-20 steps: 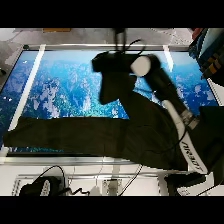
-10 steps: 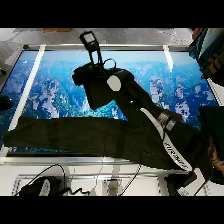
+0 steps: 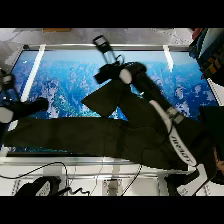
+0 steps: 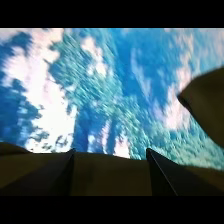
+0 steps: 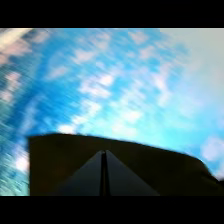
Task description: Fold the clothes and pants, and hang the long-sleeved shirts on hangers.
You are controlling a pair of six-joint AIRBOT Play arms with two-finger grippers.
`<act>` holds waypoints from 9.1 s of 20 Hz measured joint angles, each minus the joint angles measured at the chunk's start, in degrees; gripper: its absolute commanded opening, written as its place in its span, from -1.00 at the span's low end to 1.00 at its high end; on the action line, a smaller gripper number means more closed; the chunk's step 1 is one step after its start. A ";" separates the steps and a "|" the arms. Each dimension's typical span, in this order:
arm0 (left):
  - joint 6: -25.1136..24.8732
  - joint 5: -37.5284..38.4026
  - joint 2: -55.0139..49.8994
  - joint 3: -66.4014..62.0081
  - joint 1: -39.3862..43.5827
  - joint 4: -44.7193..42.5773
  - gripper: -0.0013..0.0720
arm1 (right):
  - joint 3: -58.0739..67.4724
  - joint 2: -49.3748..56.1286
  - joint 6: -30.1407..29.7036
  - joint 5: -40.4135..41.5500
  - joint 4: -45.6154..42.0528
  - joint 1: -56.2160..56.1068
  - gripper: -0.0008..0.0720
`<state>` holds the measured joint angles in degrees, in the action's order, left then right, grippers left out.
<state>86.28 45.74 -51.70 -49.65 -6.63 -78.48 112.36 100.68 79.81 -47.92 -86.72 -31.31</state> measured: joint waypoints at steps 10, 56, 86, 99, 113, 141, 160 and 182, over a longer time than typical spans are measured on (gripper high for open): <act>-11.76 0.33 -12.04 -0.11 16.37 17.73 0.54 | -0.44 -7.17 -2.08 -33.62 3.39 37.42 -0.89; -45.66 -25.86 -11.34 -30.05 -6.29 57.42 -0.94 | -30.05 -13.16 -20.44 -42.32 23.21 58.84 -0.82; -41.18 -7.69 -18.58 -27.50 -8.44 52.61 -0.95 | -45.07 -3.19 -30.42 -20.26 40.85 49.46 -0.88; -7.63 10.40 -22.88 -27.43 -10.62 22.14 -0.94 | -39.89 -9.64 -25.35 -24.04 34.14 62.34 -0.88; -11.26 0.02 -35.15 -27.47 -9.38 16.81 0.92 | -40.61 -9.70 -25.20 -21.22 33.86 60.61 -0.88; -22.51 24.39 -26.62 -28.87 -19.26 44.17 -0.94 | -40.61 -9.84 -25.20 -22.16 33.83 60.61 -0.88; -15.19 -2.47 -32.46 -18.88 -15.80 47.01 -0.62 | -40.61 -9.84 -25.22 -23.26 31.36 60.61 -0.88; -32.11 17.31 -38.86 -18.23 -27.26 22.01 0.93 | -40.63 -9.84 -25.24 -20.06 31.04 60.61 -0.88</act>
<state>54.17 63.05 -90.56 -67.88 -33.89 -56.47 71.72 90.85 54.57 -67.99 -55.68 29.30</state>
